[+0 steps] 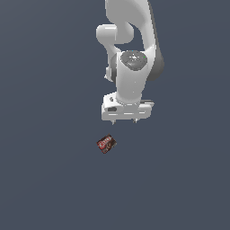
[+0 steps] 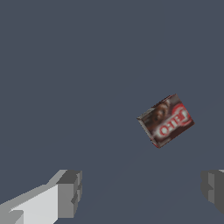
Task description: Pick up the object and move it to a goal position.
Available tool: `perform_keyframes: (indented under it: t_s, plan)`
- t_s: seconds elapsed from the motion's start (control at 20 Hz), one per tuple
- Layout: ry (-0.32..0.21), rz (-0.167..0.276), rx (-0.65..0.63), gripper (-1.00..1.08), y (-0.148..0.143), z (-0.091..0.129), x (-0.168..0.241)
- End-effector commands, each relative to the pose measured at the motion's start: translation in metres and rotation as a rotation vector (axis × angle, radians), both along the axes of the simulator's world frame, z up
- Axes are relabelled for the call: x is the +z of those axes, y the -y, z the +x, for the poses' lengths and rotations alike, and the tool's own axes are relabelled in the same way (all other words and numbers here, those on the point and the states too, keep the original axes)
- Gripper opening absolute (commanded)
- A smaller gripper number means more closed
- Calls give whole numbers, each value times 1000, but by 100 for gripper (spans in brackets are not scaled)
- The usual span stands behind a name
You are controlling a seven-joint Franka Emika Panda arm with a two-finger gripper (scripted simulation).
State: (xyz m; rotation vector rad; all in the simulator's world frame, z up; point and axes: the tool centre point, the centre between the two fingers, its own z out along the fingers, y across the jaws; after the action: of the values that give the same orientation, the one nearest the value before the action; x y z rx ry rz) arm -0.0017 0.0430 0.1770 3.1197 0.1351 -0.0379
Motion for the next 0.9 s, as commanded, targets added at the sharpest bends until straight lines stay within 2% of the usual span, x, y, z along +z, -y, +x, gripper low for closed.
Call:
perform_keyframes:
  t_s: [0.0,0.4,0.85]
  plan:
    - [0,0,0,100,0,0,0]
    - [44,7,-15,100,-2,9,23]
    - [44,9,-37,100,0,10,21]
